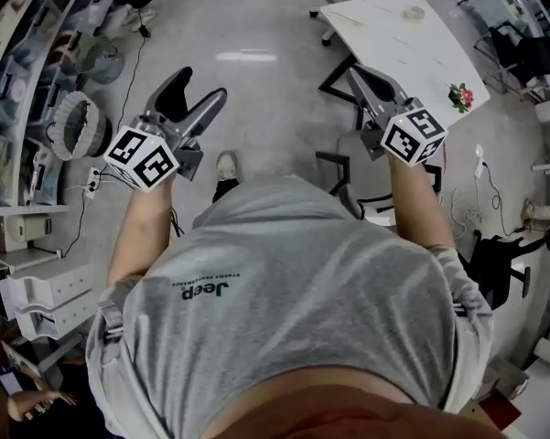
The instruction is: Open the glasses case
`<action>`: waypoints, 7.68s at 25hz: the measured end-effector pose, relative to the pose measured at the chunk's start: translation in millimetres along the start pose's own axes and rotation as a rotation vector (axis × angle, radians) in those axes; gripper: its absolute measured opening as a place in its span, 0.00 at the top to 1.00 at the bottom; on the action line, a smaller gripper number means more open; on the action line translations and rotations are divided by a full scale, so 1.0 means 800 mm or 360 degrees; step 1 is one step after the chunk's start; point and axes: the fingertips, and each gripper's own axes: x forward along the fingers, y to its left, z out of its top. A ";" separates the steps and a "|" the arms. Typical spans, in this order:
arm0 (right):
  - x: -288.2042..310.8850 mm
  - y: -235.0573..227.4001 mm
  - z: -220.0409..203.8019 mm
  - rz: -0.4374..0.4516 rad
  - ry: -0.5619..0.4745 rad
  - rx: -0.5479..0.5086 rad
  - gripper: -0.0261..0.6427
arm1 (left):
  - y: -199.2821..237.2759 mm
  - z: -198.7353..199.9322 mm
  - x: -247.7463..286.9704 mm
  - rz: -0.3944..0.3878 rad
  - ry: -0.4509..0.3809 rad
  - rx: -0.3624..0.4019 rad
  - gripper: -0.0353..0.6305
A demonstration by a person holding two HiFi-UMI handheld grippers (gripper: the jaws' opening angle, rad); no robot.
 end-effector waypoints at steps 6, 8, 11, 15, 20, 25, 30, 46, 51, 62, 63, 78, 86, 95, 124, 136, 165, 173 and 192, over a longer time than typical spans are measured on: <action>0.110 -0.049 0.020 -0.0132 -0.0041 -0.0045 0.95 | 0.125 0.033 0.060 -0.0152 0.0000 0.0064 0.31; 0.156 -0.063 0.030 -0.0168 -0.0064 -0.0036 0.95 | 0.172 0.054 0.082 -0.0189 0.0009 0.0081 0.31; 0.224 -0.082 0.048 -0.0213 -0.0080 -0.0031 0.95 | 0.240 0.089 0.115 -0.0265 0.0010 0.0095 0.31; 0.303 -0.112 0.070 -0.0261 -0.0112 -0.0012 0.95 | 0.315 0.122 0.152 -0.0326 0.0039 0.0115 0.31; 0.371 -0.145 0.077 -0.0296 -0.0105 0.0000 0.95 | 0.385 0.137 0.187 -0.0367 0.0065 0.0085 0.31; 0.406 -0.183 0.073 -0.0324 -0.0078 0.0026 0.95 | 0.431 0.138 0.222 -0.0364 0.0102 0.0050 0.31; 0.422 -0.238 0.069 -0.0329 -0.0077 0.0061 0.95 | 0.455 0.130 0.272 -0.0351 0.0127 0.0042 0.31; 0.542 -0.581 0.091 0.0062 -0.0105 0.0120 0.95 | 0.522 0.123 0.594 -0.0071 0.0089 0.0093 0.31; 0.577 -0.665 0.097 0.0078 -0.0088 0.0127 0.95 | 0.552 0.126 0.667 -0.0015 0.0109 0.0087 0.31; 0.657 -0.670 0.111 -0.0203 -0.0086 0.0065 0.95 | 0.670 0.143 0.682 -0.0215 0.0158 0.0052 0.31; 0.663 -0.664 0.111 -0.0242 -0.0085 0.0068 0.95 | 0.682 0.146 0.678 -0.0240 0.0166 0.0046 0.31; 0.597 -0.668 0.089 -0.0628 -0.0045 0.0051 0.95 | 0.663 0.093 0.752 -0.0677 0.0396 0.0094 0.31; 0.438 -0.723 0.049 -0.0887 -0.0076 0.0100 0.95 | 0.521 -0.022 0.835 -0.0971 0.0662 0.0136 0.31; 0.293 -0.747 -0.027 -0.1112 -0.0051 0.0244 0.95 | 0.375 -0.216 0.870 -0.1360 0.1056 0.0151 0.31; 0.176 -0.740 -0.117 -0.1283 -0.0028 0.0410 0.95 | 0.291 -0.466 0.834 -0.1580 0.1538 0.0854 0.51; 0.172 -0.735 -0.118 -0.1272 -0.0039 0.0406 0.95 | 0.290 -0.466 0.841 -0.1577 0.1601 0.0752 0.53; 0.199 -0.748 -0.124 -0.1229 0.0003 0.0423 0.95 | 0.296 -0.461 0.859 -0.1548 0.1833 0.0078 0.53; 0.208 -0.756 -0.121 -0.1228 0.0004 0.0426 0.95 | 0.302 -0.458 0.867 -0.1541 0.1837 0.0017 0.53; 0.223 -0.767 -0.114 -0.1202 0.0022 0.0415 0.95 | 0.332 -0.437 0.908 -0.1427 0.1664 0.0091 0.82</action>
